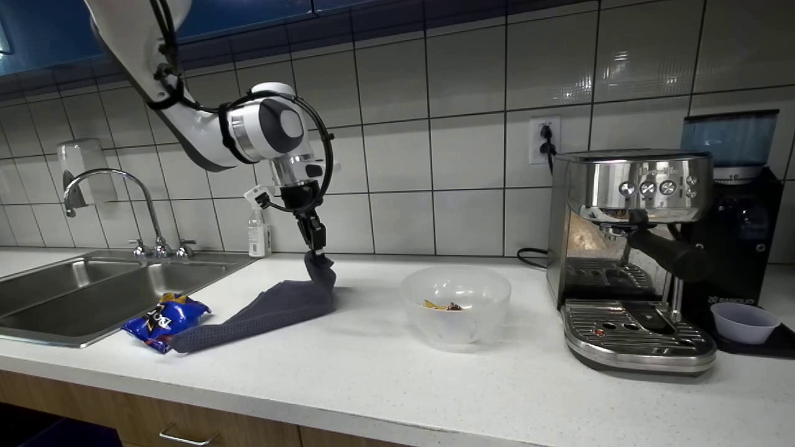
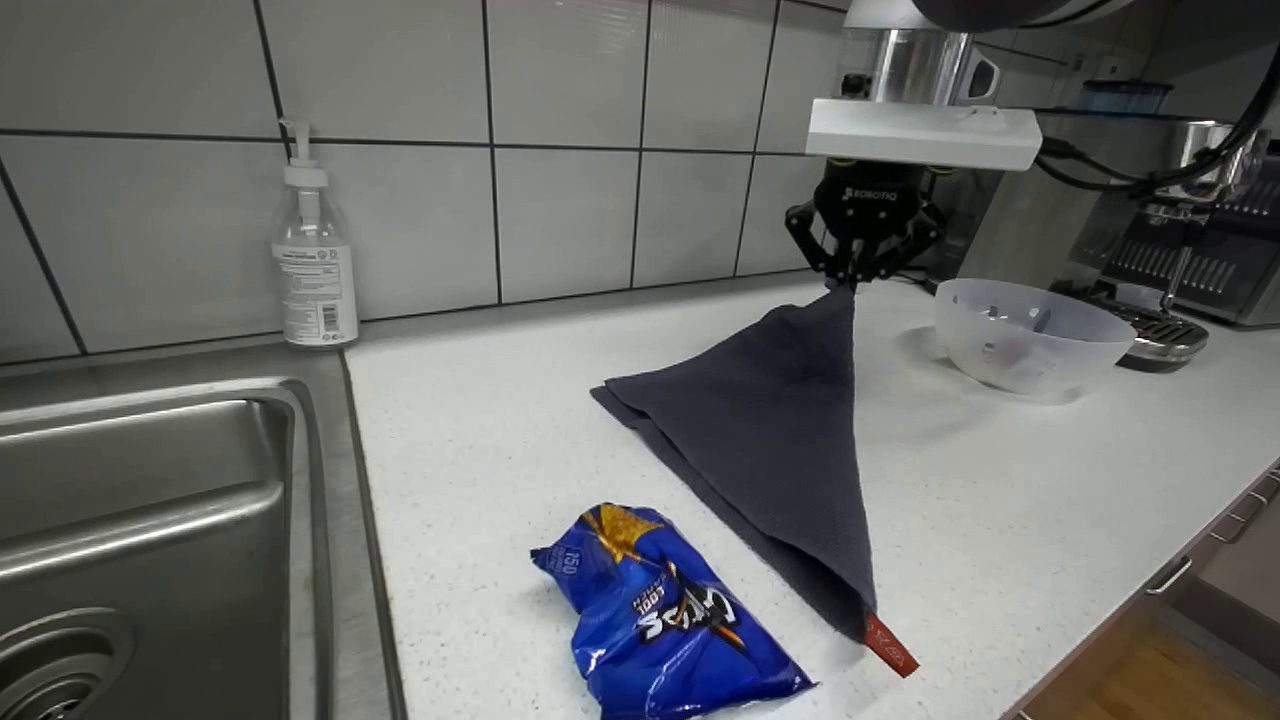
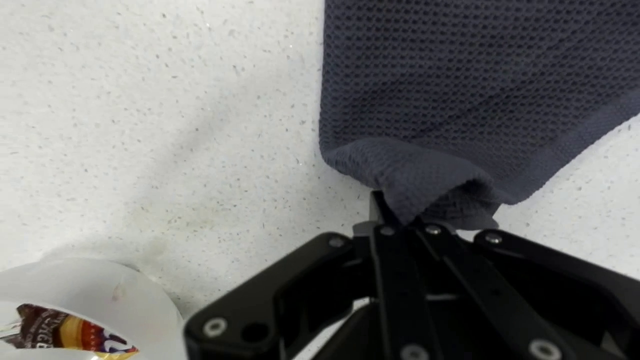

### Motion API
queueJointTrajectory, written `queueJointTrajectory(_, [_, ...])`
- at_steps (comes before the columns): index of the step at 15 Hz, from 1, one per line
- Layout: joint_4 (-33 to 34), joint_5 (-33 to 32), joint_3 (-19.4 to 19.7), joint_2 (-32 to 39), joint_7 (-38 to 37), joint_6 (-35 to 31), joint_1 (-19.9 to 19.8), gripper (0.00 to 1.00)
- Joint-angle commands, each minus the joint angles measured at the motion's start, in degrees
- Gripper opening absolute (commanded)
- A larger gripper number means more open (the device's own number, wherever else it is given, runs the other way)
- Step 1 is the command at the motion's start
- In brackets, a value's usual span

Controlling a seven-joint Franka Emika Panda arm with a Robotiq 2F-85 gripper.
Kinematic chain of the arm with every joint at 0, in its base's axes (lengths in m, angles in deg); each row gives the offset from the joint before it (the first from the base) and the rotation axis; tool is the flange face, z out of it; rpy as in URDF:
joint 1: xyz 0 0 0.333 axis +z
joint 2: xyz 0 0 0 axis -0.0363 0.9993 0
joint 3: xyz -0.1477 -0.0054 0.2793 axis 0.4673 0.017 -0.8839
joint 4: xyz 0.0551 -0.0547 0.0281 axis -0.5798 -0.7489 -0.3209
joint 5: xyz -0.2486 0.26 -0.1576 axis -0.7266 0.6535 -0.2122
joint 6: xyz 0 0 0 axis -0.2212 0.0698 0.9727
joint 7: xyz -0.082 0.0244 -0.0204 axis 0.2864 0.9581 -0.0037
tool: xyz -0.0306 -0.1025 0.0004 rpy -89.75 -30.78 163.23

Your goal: Fold the towel

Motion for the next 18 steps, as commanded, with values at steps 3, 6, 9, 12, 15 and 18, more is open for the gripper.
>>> queueJointTrajectory(3, [-6.8, -4.1, -2.7, -6.8, -3.8, -0.8, 0.5, 0.01])
queueJointTrajectory(6, [-8.6, -5.8, -4.2, -8.4, -5.2, -0.6, 0.5, 0.01])
queueJointTrajectory(9, [-10.1, -7.7, -5.6, -9.7, -6.8, -0.3, 0.6, 0.01])
queueJointTrajectory(12, [-11.7, -9.5, -7.1, -10.9, -8.0, -0.3, 0.7, 0.01])
queueJointTrajectory(15, [-13.0, -11.3, -8.6, -11.9, -9.3, 0.1, 0.9, 0.01])
queueJointTrajectory(18, [-14.1, -13.1, -10.0, -12.7, -10.9, 0.3, 1.2, 0.01])
